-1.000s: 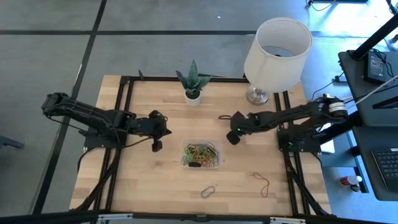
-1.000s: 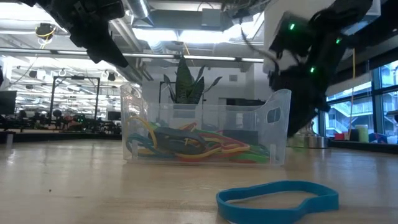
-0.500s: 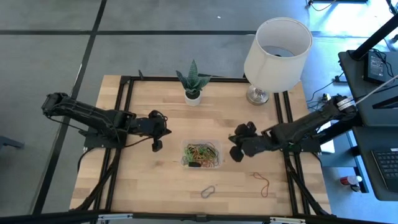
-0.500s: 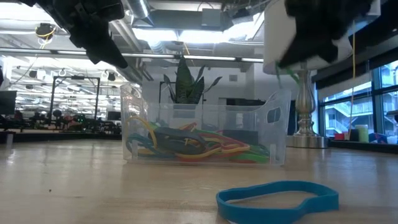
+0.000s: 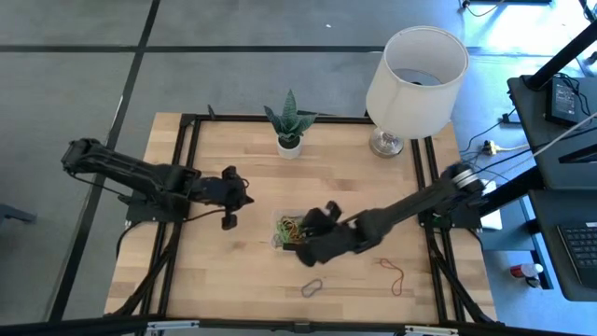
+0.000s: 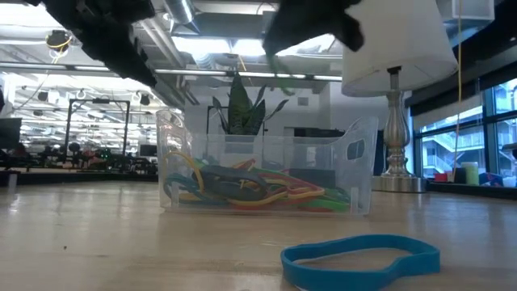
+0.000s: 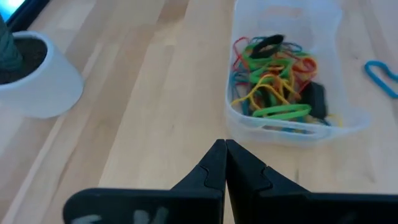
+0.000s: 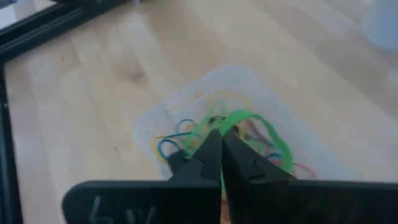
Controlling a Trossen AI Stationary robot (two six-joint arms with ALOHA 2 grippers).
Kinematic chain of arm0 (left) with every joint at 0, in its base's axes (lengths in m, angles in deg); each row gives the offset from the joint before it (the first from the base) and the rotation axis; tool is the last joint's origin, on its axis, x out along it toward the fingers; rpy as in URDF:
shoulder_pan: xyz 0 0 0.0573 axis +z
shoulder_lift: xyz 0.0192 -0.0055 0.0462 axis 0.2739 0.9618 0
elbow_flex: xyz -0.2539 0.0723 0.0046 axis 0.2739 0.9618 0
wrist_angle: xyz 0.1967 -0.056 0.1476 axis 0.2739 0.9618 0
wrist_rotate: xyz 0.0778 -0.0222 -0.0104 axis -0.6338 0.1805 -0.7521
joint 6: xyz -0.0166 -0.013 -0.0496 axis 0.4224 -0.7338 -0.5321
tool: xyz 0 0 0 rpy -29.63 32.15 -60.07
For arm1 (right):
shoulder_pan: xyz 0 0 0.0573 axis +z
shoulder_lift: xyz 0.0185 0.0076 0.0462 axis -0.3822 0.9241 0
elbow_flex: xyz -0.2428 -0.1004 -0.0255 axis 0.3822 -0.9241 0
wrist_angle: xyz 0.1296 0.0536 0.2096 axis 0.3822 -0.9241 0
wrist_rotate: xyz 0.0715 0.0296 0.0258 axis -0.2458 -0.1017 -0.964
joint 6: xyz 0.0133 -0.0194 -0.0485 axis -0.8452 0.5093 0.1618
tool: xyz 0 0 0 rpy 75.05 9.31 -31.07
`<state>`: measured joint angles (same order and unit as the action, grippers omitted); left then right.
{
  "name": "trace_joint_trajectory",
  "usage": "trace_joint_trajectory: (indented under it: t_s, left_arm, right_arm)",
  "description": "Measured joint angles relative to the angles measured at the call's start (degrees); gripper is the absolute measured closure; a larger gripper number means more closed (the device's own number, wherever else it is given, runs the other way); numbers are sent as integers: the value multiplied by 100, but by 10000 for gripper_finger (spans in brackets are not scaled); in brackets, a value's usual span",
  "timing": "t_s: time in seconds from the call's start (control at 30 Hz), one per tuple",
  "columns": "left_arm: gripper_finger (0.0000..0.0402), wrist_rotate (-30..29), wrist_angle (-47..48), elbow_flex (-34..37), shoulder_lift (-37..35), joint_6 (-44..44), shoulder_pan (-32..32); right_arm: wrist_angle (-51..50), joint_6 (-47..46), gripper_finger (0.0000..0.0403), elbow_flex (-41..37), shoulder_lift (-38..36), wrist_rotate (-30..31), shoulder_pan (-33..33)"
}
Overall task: Pick and place rubber bands into bin
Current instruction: Put the green rubber band into the transparent bin, then put the blue rubber band into the transparent bin
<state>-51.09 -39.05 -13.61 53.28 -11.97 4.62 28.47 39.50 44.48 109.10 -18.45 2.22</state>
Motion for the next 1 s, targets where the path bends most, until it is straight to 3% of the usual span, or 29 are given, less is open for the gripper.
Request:
trace_joint_trajectory:
  t_s: [0.17,0.4,0.63,1.0]
  left_arm:
    - [400,2,103,0,-315,52,-289]
    - [400,-32,297,0,-600,143,-705]
    - [400,-36,330,0,-587,158,-1001]
    - [400,-40,333,0,-589,141,-1377]
  right_arm:
    - [-412,-465,403,858,855,-122,-39]
    - [-444,-1234,387,1125,1590,-133,-87]
    - [-495,-2256,349,1123,1758,-550,-85]
    - [-647,-2360,270,1164,1691,-616,-73]
